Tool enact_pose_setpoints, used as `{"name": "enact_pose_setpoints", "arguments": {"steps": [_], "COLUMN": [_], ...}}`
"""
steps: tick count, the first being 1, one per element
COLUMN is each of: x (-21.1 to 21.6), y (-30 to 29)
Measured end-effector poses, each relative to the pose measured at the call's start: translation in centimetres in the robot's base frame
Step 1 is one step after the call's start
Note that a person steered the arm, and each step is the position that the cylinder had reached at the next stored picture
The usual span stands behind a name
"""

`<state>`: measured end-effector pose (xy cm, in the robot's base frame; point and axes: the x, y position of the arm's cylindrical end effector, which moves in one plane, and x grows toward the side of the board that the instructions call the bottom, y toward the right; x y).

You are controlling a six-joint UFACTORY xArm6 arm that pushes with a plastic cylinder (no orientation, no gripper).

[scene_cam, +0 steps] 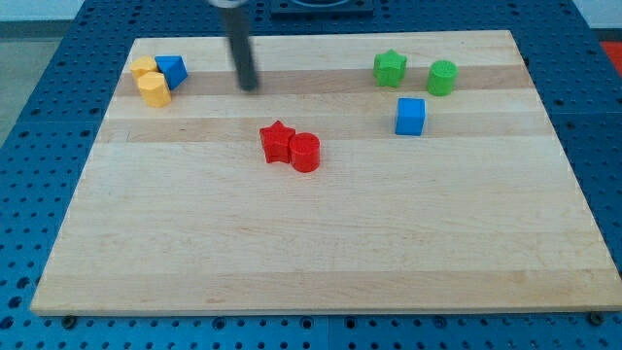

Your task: Slide the blue cube to the top left of the red circle

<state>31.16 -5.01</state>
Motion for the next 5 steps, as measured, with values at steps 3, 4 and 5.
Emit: {"name": "enact_pose_setpoints", "arguments": {"steps": [3,4,5], "x": [4.6,8.0,8.4], "y": [21.7,27.2,16.9]}}
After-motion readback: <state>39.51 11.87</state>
